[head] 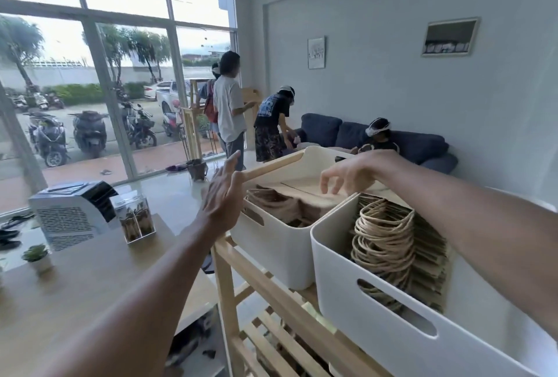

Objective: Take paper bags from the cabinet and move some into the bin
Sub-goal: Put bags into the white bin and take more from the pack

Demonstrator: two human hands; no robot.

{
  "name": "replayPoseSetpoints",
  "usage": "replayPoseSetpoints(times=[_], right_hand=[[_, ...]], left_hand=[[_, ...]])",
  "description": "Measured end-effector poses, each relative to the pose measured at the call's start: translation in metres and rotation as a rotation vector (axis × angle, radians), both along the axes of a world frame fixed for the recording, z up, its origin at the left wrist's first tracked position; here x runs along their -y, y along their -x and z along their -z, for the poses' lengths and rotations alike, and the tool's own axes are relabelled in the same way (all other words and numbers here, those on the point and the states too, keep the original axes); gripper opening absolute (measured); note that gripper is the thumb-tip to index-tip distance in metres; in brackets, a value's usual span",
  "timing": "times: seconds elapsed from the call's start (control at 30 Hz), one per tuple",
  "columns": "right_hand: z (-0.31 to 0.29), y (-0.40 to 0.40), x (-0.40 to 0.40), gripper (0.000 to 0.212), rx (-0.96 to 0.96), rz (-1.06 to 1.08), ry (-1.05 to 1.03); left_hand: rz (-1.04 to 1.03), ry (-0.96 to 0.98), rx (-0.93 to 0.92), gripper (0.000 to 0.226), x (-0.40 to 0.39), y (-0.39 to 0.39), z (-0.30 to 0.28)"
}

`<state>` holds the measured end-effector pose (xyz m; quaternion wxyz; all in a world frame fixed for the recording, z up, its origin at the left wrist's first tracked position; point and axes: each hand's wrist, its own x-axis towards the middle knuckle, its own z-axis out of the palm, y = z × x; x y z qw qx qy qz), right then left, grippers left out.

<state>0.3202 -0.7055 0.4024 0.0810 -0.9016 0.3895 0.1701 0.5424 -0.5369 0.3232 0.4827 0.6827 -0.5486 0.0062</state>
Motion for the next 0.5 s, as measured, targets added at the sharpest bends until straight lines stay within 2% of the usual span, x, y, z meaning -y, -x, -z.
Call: replayPoseSetpoints(times=[0.07,0.13,0.2,0.23,0.37,0.5], right_hand=[[0.001,-0.007,-0.001,0.075,0.009,-0.011,-0.043],[0.006,-0.016,-0.002,0.085,0.138,-0.010,-0.157],[0.014,-0.024,-0.003,0.079,0.243,0.025,-0.309],[0.018,-0.029,-0.004,0.073,0.235,0.022,-0.340],[0.018,-0.031,-0.012,0.067,0.238,0.025,-0.335],[-0.005,0.003,-0.025,0.053,0.482,0.022,-0.250]], left_hand=[[0.006,-0.005,0.024,0.078,-0.001,0.000,0.000],[0.002,-0.024,0.049,0.075,-0.002,0.003,0.001],[0.005,-0.059,0.078,0.075,-0.004,0.005,0.000],[0.017,-0.072,0.083,0.075,-0.005,0.005,-0.001],[0.058,-0.104,0.059,0.077,-0.013,0.006,-0.006],[0.150,-0.109,0.024,0.070,-0.034,0.012,-0.009]])
